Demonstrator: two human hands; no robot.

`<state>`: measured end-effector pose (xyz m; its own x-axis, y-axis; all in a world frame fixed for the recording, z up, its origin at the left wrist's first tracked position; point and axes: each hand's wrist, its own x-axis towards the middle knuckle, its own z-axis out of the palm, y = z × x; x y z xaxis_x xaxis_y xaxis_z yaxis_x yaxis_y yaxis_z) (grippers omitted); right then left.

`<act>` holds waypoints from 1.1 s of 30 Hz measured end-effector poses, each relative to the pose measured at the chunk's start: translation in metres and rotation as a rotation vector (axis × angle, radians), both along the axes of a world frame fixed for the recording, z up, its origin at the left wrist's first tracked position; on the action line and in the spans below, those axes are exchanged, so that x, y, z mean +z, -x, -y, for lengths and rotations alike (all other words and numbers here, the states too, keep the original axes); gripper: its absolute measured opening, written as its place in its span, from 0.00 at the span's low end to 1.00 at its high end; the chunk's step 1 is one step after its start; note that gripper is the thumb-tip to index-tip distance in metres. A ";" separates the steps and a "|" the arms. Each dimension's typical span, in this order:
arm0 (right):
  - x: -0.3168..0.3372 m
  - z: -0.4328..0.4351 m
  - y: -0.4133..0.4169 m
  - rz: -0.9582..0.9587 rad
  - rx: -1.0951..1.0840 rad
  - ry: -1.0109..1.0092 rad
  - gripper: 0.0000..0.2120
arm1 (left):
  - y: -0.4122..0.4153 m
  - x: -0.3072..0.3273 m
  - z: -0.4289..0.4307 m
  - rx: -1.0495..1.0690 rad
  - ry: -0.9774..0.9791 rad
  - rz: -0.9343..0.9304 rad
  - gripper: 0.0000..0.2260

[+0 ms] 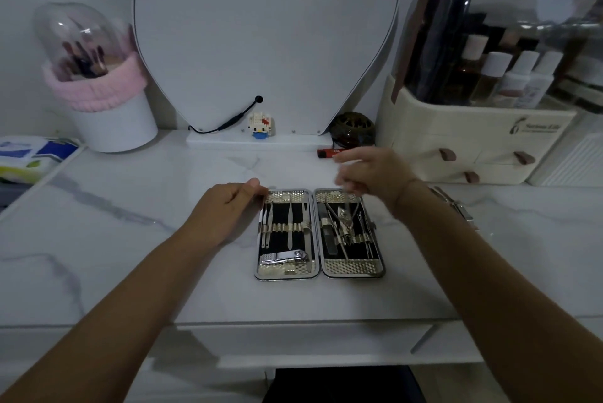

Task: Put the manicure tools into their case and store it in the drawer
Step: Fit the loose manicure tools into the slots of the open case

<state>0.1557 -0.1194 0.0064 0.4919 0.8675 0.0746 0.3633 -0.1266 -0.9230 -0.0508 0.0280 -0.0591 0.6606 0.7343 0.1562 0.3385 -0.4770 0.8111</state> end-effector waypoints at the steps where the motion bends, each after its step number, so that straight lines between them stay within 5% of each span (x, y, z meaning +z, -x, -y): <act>1: -0.003 -0.011 0.011 -0.072 0.024 0.016 0.10 | 0.000 0.000 0.000 0.004 0.003 0.004 0.16; 4: -0.012 -0.036 0.032 -0.224 0.018 0.047 0.11 | 0.000 0.001 0.001 0.007 0.005 0.004 0.17; 33: -0.023 -0.052 0.027 -0.072 -0.028 0.146 0.08 | 0.002 0.006 0.003 -0.024 -0.032 -0.021 0.18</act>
<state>0.1283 -0.0676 -0.0161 0.5156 0.8523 -0.0879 0.2913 -0.2708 -0.9175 -0.0527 0.0251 -0.0528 0.6812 0.7132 0.1649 0.3439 -0.5107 0.7880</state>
